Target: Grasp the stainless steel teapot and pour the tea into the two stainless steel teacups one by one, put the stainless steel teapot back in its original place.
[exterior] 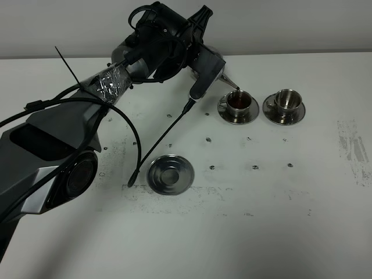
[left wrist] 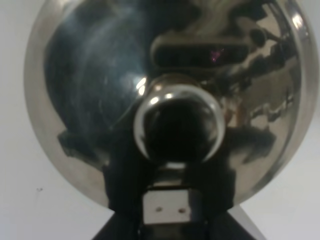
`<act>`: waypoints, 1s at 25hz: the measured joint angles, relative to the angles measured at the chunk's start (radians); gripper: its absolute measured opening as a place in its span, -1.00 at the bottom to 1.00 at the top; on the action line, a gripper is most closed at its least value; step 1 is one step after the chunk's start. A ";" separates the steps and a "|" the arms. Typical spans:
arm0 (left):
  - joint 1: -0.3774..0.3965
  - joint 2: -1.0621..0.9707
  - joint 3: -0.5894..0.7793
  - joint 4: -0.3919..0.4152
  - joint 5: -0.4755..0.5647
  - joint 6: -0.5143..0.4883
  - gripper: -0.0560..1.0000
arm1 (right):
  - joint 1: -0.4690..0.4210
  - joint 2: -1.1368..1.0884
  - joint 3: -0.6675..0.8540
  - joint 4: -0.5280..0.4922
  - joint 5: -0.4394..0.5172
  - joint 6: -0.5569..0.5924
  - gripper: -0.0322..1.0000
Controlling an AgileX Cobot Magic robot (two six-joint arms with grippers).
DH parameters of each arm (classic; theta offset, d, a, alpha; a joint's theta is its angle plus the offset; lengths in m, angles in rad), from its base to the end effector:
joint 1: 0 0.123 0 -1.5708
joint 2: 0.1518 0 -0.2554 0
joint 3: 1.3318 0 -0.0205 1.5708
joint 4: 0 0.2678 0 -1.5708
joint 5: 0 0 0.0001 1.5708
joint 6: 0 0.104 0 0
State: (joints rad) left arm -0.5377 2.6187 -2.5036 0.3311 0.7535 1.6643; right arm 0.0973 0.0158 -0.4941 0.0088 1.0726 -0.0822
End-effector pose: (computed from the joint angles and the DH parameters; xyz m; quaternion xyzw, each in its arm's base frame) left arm 0.5101 -0.2772 0.1592 0.8424 0.3519 0.3296 0.2404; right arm 0.0538 0.0061 0.2758 -0.0774 0.8584 0.0082 0.5071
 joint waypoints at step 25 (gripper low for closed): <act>0.000 -0.197 0.000 -0.074 0.440 -1.240 -0.55 | 0.000 0.000 0.000 0.000 0.000 0.000 -0.49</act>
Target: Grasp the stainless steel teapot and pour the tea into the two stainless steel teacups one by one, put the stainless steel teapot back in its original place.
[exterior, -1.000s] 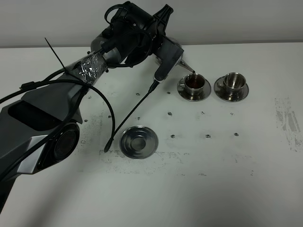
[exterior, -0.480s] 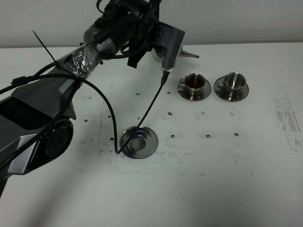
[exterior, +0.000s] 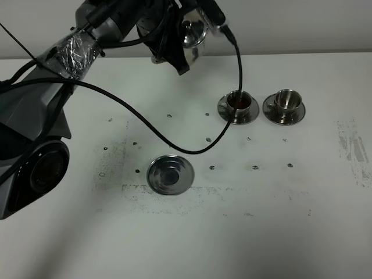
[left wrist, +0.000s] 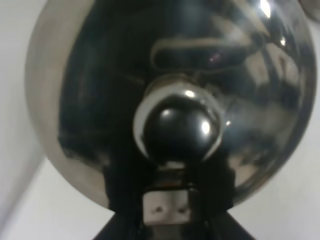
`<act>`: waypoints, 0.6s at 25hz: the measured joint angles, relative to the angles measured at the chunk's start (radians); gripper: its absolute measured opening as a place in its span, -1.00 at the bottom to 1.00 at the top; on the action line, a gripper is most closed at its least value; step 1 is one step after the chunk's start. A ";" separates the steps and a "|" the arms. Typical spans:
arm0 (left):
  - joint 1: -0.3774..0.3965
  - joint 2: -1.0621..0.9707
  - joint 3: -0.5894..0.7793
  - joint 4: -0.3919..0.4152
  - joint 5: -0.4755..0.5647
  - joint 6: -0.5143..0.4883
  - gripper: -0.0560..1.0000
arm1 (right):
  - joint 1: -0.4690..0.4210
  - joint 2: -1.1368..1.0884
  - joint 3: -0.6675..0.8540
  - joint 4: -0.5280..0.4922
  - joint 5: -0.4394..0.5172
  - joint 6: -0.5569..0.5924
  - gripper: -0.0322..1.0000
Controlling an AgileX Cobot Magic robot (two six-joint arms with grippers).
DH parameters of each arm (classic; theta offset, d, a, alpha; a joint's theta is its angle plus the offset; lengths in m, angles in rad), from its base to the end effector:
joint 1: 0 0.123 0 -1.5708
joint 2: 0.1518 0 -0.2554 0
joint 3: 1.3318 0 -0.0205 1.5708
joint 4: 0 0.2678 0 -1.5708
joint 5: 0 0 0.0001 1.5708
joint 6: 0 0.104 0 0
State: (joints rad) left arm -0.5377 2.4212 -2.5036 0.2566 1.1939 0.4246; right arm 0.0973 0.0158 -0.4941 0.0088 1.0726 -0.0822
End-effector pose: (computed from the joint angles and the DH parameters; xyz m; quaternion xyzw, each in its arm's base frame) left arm 0.4670 -0.2499 0.2401 0.4537 0.8404 0.1119 0.2744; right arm 0.0538 0.0061 0.2758 -0.0774 0.8584 0.0082 0.5071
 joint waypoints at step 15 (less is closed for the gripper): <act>0.004 0.000 0.220 -0.092 0.000 -0.174 -0.55 | 0.000 0.000 0.001 0.000 0.000 0.000 -0.49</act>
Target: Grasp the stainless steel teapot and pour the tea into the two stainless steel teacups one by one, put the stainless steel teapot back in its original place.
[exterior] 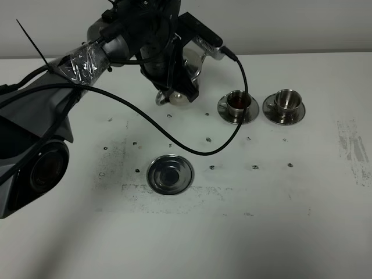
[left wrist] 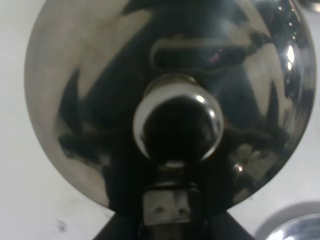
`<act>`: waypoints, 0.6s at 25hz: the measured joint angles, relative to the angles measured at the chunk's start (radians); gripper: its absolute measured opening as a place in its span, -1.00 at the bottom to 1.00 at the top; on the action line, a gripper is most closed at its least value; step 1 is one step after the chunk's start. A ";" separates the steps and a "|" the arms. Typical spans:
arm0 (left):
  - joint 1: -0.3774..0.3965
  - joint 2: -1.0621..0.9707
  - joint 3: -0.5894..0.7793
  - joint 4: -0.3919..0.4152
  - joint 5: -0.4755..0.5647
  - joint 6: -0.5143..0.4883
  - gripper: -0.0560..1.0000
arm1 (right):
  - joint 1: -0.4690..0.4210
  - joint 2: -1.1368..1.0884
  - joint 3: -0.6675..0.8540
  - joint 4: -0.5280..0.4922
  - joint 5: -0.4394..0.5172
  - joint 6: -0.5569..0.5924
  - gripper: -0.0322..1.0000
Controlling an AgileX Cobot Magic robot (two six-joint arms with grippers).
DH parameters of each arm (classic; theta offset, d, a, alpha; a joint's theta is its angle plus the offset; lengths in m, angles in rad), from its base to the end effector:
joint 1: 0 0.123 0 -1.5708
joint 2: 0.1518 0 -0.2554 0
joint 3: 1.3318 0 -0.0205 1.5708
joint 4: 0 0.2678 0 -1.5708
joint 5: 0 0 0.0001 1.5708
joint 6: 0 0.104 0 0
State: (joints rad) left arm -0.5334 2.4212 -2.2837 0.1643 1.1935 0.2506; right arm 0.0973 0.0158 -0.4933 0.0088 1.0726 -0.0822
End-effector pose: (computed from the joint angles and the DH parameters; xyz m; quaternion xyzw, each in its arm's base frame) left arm 0.4533 -0.2493 0.1703 0.3918 0.9021 0.0565 0.1719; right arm 0.0539 0.0061 0.2756 -0.0774 0.8586 0.0082 0.5067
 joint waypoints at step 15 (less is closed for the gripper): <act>0.003 -0.001 0.157 -0.048 -0.040 -0.017 -0.55 | 0.000 0.000 0.000 0.000 0.000 0.000 -0.49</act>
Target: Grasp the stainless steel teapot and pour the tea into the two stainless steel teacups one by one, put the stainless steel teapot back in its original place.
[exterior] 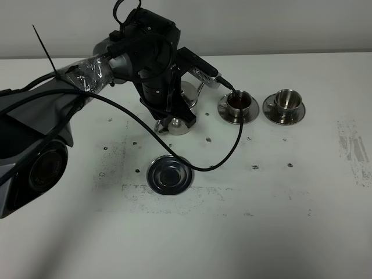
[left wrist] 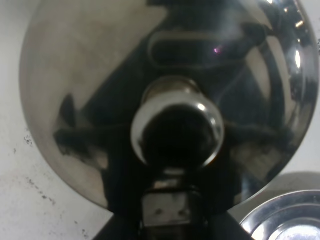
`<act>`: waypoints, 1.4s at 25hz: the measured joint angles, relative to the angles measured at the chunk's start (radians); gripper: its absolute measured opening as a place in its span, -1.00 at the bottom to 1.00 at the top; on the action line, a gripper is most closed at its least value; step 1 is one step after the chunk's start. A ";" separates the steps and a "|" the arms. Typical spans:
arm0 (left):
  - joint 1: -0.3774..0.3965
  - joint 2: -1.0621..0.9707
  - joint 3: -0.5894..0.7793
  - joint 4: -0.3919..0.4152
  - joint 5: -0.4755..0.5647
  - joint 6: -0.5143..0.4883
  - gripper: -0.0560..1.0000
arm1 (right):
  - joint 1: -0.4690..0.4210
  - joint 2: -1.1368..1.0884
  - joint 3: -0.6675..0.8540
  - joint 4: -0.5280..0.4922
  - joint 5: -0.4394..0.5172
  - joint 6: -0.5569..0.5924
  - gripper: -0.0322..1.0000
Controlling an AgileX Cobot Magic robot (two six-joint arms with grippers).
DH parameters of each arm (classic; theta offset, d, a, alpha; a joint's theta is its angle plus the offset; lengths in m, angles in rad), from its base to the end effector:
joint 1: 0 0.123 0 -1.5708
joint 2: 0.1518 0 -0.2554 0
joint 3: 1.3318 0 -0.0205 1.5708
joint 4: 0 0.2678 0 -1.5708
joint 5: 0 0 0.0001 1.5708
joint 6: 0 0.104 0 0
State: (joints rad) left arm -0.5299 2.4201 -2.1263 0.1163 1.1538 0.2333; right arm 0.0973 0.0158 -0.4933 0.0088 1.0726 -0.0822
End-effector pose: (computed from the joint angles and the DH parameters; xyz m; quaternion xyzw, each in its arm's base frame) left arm 0.4397 -0.2448 0.1248 0.3863 0.9147 0.0392 0.1118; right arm 0.0539 0.0061 0.2756 -0.0774 0.8586 0.0082 0.5067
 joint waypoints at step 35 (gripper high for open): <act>-0.129 -0.109 -0.192 -0.080 0.039 0.128 -0.55 | 0.000 0.000 0.001 0.000 0.000 0.000 -0.49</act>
State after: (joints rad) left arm -0.6587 2.3111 -2.3179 0.0366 1.1931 0.3614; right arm 0.0973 0.0158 -0.4923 0.0088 1.0726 -0.0822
